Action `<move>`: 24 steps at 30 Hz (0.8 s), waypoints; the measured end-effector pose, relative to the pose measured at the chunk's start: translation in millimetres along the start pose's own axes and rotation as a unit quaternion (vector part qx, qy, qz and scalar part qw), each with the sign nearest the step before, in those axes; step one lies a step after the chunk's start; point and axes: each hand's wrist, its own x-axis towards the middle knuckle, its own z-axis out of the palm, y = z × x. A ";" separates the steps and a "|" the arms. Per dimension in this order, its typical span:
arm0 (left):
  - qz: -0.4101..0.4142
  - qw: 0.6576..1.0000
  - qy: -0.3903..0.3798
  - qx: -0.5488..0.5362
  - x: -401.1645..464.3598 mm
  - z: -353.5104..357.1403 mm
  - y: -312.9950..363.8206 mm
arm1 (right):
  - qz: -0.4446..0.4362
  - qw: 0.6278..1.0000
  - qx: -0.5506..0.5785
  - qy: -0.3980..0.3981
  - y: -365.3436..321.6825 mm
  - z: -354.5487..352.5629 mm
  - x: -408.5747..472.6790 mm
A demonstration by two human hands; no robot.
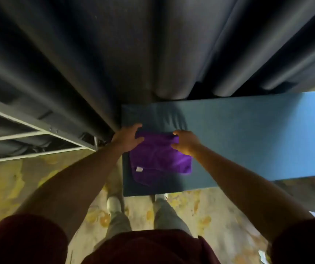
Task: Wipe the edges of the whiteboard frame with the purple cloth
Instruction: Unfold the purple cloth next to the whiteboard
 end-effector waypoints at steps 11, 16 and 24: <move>-0.062 0.981 -0.056 0.177 -2.3 26.5 -14.6 | -0.004 0.997 -0.071 0.004 -6.7 15.3 12.4; -0.064 0.997 -0.014 0.031 -33.8 12.8 -41.9 | -0.026 0.996 0.075 -0.044 -42.6 -8.4 15.9; -0.064 0.970 0.118 -0.203 -135.6 -51.3 -125.8 | -0.126 0.978 0.147 -0.081 -171.2 -14.0 -7.5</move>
